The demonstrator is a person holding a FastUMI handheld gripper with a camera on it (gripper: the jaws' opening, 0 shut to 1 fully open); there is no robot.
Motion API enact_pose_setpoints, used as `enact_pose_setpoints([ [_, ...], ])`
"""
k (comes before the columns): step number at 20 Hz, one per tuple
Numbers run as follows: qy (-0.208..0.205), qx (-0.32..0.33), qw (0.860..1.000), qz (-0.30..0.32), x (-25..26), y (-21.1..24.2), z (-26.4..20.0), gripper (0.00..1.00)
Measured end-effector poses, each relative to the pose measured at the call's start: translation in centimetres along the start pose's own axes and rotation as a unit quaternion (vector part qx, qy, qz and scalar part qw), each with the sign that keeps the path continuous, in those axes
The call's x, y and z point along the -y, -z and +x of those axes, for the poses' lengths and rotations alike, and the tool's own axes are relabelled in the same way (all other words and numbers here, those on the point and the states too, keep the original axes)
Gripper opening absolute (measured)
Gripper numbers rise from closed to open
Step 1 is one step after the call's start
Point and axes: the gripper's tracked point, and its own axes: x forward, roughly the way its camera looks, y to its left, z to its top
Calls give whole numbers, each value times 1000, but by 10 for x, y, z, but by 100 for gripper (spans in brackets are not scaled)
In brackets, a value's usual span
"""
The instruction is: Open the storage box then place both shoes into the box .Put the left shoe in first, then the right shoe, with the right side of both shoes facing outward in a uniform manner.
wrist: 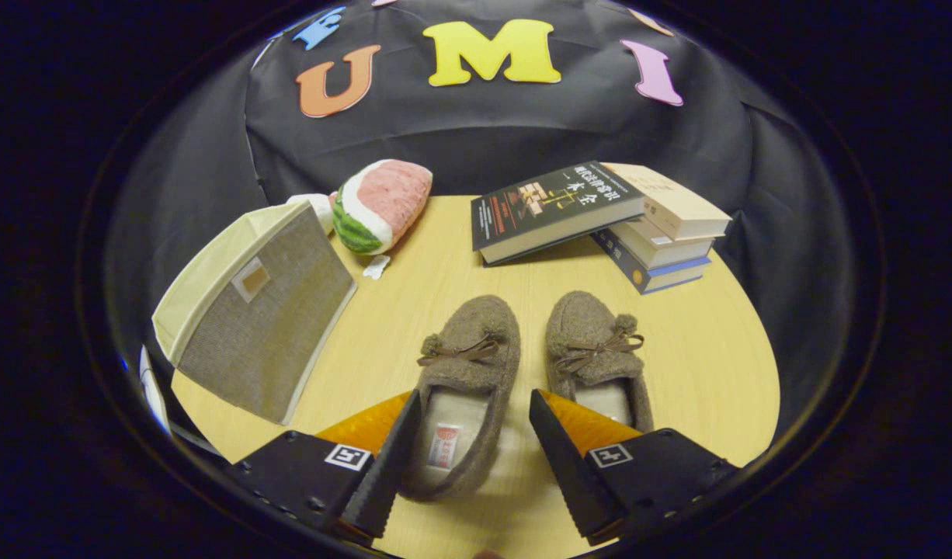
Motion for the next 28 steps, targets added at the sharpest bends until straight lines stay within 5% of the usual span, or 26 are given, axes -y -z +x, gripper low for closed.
enact_pose_setpoints([
  [10,19,-5,999,28,13,0,51,66],
  [16,21,11,997,67,13,1,62,34],
  [20,35,5,995,99,21,1,59,1],
  [28,26,14,981,191,3,-58,-1,0],
])
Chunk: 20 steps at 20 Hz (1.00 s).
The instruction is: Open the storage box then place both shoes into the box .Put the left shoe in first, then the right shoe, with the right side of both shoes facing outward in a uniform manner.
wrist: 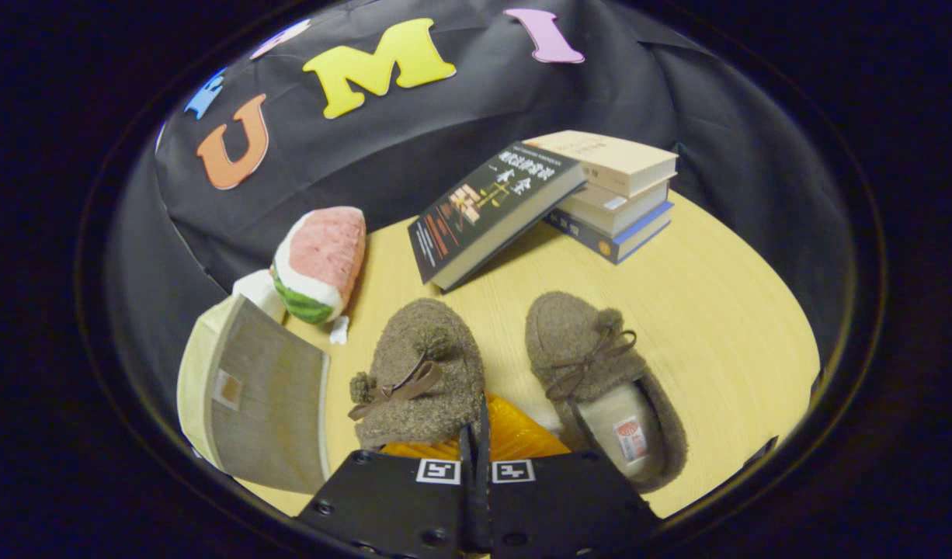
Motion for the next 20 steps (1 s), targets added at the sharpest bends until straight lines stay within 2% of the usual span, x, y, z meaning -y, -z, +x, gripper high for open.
enact_pose_setpoints([
  [5,0,56,998,-8,-76,-59,-65,0],
  [9,-28,71,997,-16,-165,-71,-91,0],
  [15,-45,35,998,-37,-274,-27,-63,0],
  [20,-25,-10,999,-45,-307,32,-27,0],
])
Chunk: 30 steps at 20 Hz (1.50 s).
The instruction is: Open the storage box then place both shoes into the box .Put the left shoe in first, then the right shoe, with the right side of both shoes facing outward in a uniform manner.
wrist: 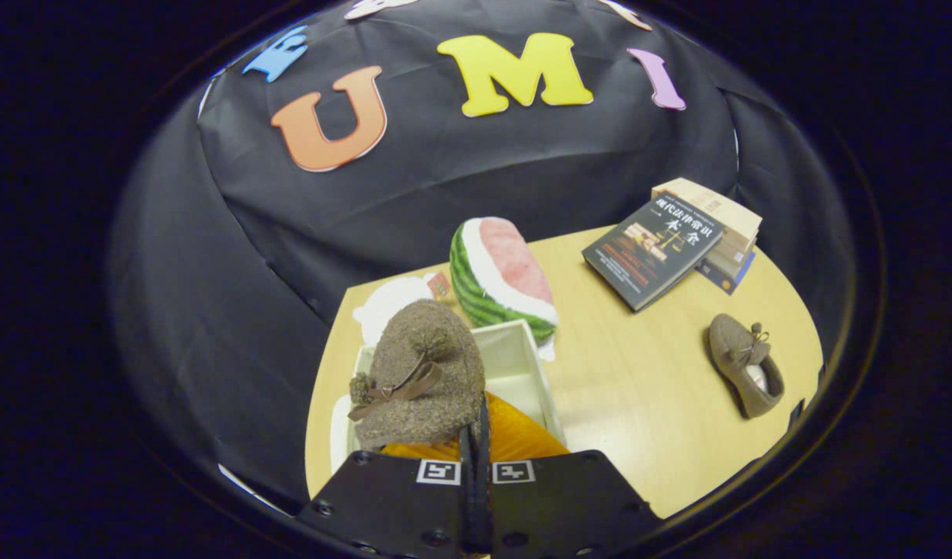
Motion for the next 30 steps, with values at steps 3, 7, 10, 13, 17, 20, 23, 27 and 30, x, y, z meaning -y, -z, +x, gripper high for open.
enact_pose_setpoints([
  [3,13,-27,1000,6,-7,26,26,0],
  [7,37,-86,995,37,-10,58,55,0],
  [10,46,-105,993,38,-16,68,67,2],
  [13,32,-125,991,29,-31,81,74,11],
  [17,33,-156,987,20,-32,102,74,26],
  [20,25,-160,987,12,-28,102,68,42],
  [23,7,-142,990,-9,-30,90,55,57],
  [27,-12,-80,995,-59,-25,58,24,72],
  [30,-22,-28,995,-89,-14,31,-9,75],
])
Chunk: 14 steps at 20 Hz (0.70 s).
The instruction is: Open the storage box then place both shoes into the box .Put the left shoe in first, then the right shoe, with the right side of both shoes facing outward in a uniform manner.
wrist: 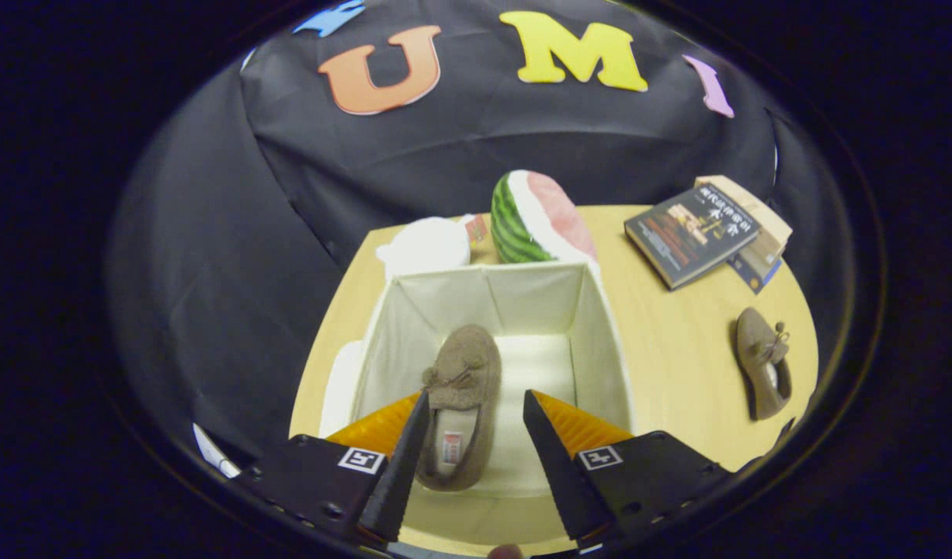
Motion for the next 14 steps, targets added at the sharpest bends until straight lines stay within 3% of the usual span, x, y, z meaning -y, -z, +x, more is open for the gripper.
enact_pose_setpoints([
  [6,3,101,995,-24,75,-50,-83,88],
  [10,22,160,986,-45,163,-76,-131,93],
  [14,39,187,980,-54,257,-74,-161,94],
])
